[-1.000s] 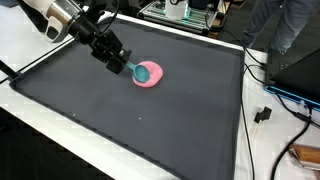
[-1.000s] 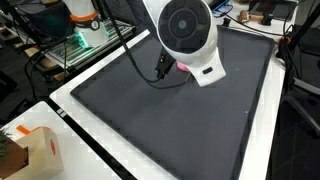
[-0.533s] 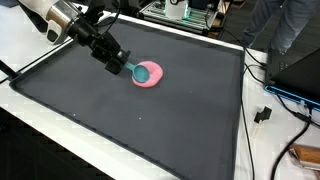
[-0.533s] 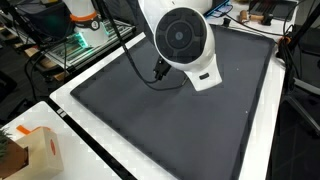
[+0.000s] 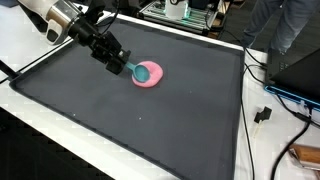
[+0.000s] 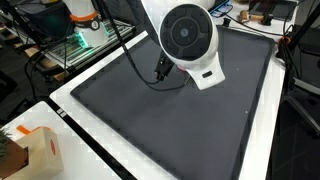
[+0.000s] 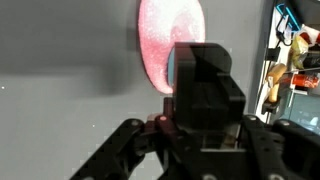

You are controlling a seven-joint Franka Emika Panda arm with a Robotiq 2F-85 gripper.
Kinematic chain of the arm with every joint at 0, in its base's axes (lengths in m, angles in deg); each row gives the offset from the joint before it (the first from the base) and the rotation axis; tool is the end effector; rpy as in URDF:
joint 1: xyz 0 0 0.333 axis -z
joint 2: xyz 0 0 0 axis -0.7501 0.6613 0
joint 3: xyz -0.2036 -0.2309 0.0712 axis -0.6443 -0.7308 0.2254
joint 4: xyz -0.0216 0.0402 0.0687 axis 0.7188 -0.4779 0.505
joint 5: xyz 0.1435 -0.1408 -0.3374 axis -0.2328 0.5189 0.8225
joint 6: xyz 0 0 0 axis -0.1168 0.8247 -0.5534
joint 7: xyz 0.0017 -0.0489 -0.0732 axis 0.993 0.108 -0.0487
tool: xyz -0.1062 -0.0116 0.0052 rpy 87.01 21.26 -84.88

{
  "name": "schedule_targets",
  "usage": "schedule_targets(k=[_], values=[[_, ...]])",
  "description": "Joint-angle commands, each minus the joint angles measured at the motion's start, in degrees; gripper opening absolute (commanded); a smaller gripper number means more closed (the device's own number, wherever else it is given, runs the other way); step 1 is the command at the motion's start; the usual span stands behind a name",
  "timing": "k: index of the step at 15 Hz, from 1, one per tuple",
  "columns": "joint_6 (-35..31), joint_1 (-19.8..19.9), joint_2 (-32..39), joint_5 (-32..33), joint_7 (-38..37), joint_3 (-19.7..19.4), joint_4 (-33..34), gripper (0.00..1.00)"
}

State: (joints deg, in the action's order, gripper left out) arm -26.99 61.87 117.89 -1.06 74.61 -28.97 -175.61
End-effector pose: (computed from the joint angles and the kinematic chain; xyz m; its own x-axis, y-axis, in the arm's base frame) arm 0.6663 -0.0781 0.2239 0.9884 0.1506 -0.0189 0.0924 -0.6960 -0.7121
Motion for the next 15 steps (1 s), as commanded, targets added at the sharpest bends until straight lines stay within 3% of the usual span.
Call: schedule_targets(k=[1,5,15], values=[[-0.1,0.2,3.3,2.0,0.3,-0.3,0.6,0.25],[-1.1,-0.2,3.5,2.7,0.7,-0.9,1.1,0.25],[3.8,-0.1,1.2,2.3,-0.9,0.2,1.4,0.25]])
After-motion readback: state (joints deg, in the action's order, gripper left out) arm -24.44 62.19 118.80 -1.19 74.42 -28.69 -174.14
